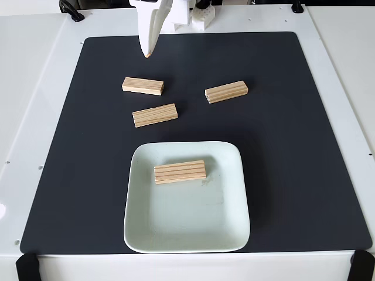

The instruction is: Pick up the wooden block and place them on the plate.

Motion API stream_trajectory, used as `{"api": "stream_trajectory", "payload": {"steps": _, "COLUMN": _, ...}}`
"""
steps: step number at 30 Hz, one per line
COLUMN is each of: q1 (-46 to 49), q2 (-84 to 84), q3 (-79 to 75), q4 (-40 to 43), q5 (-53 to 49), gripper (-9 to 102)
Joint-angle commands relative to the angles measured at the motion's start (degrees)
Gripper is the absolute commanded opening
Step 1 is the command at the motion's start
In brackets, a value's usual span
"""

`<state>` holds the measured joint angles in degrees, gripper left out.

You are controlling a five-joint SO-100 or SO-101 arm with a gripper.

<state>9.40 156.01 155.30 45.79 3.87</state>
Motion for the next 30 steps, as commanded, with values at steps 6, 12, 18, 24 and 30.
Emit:
{"api": "stream_trajectory", "payload": {"steps": 6, "q1": 0.88, "q2": -11.69, "q3": -15.82, "q4": 19.16, "q5": 0.0, "gripper": 0}}
{"api": "stream_trajectory", "payload": {"steps": 12, "q1": 0.97, "q2": -30.85, "q3": -32.61, "q4": 22.24, "q5": 0.18, "gripper": 0}}
{"api": "stream_trajectory", "payload": {"steps": 18, "q1": -0.44, "q2": -42.19, "q3": -42.54, "q4": 22.15, "q5": -0.44, "gripper": 0}}
{"api": "stream_trajectory", "payload": {"steps": 24, "q1": -12.92, "q2": -44.21, "q3": -44.74, "q4": 22.15, "q5": -0.44, "gripper": 0}}
{"api": "stream_trajectory", "payload": {"steps": 30, "q1": -23.55, "q2": -44.65, "q3": -43.51, "q4": 18.81, "q5": -0.44, "gripper": 0}}
